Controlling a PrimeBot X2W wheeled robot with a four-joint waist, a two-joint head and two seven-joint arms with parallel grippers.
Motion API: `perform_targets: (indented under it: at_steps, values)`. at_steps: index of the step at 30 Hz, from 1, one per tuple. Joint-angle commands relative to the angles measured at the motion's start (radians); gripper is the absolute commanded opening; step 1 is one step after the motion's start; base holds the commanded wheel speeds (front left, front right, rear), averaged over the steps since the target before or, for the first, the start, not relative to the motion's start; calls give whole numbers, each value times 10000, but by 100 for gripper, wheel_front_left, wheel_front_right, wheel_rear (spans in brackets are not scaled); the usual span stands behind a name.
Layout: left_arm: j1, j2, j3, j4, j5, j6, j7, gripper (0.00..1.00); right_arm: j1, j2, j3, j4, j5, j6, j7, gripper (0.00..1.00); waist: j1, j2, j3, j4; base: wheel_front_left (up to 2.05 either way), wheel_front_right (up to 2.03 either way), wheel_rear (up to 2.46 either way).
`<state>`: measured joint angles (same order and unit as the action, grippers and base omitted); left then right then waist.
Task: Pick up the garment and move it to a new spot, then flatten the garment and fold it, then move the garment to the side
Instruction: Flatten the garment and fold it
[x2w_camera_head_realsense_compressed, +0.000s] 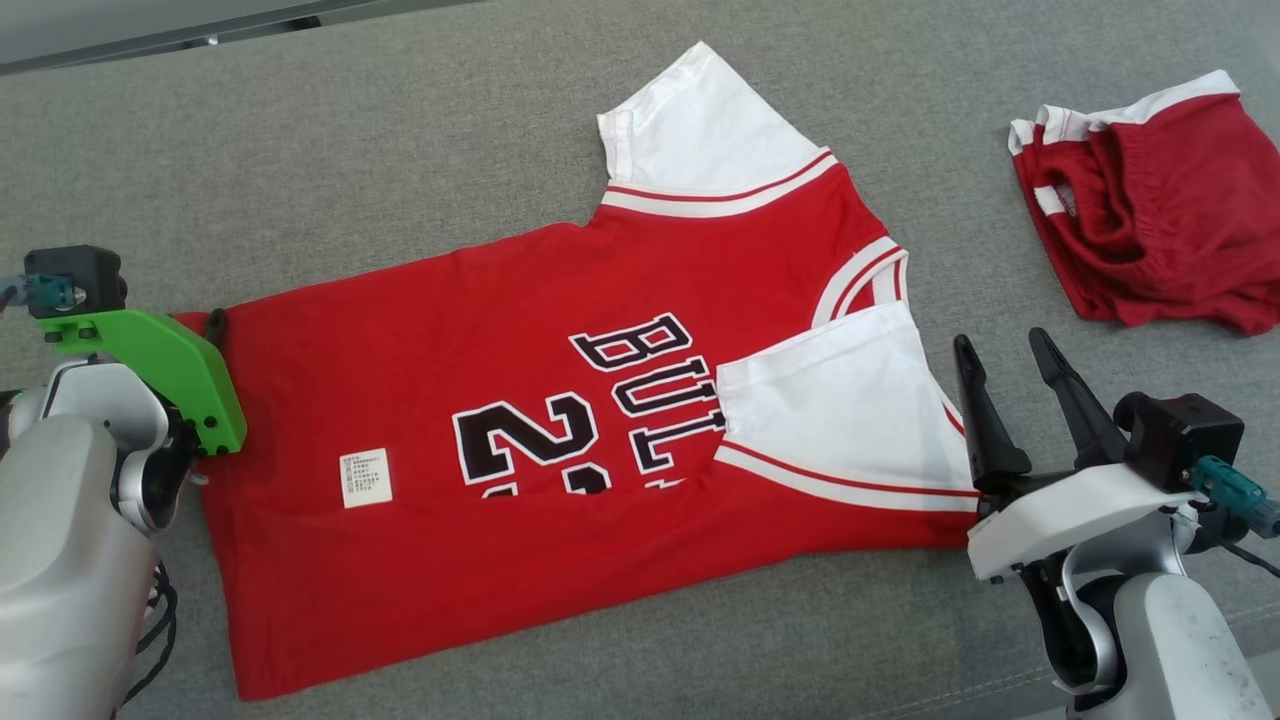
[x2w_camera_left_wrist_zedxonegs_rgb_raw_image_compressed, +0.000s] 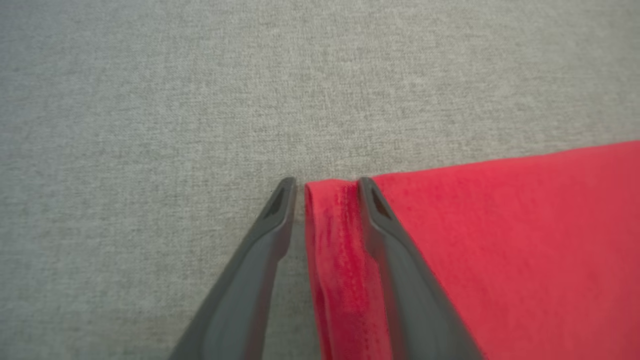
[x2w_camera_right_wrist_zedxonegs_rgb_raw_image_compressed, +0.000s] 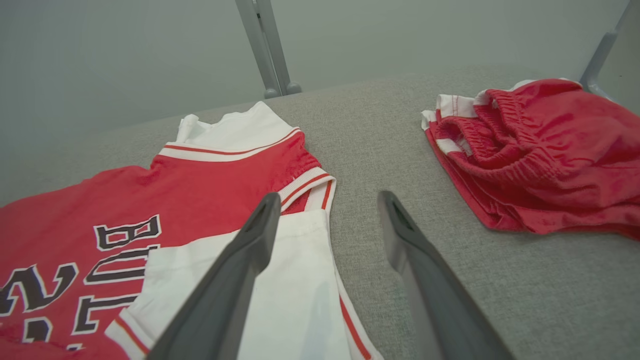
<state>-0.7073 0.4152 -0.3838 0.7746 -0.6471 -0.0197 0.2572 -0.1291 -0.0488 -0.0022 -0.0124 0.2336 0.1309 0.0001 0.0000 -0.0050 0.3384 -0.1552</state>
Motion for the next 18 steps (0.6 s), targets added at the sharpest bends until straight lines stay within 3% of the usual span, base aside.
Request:
perform_targets:
  at_steps: [1,3,4,10,18]
  values:
    - [89,39,-85,-49,8,-58,177,46,-62,-36,21,-75,-46,-4,34,100,0,50,-15,34,0,0,0]
    - [139,82,-142,-155,11,-46,317,24,-66,-36,57,-96,-43,-4,51,100,0,50,-19,52,0,0,0]
    - [155,103,-147,-223,2,-26,334,0,-75,-36,62,-111,-35,-4,59,100,0,50,-17,62,0,0,0]
    - [236,-12,-27,-1002,-129,6,-193,0,-703,-186,43,-40,-201,-2,274,100,0,50,6,320,0,0,0]
    - [752,-307,28,-2417,-155,51,-1202,0,-2715,-913,263,714,-347,-2,1274,100,0,50,113,987,0,0,0]
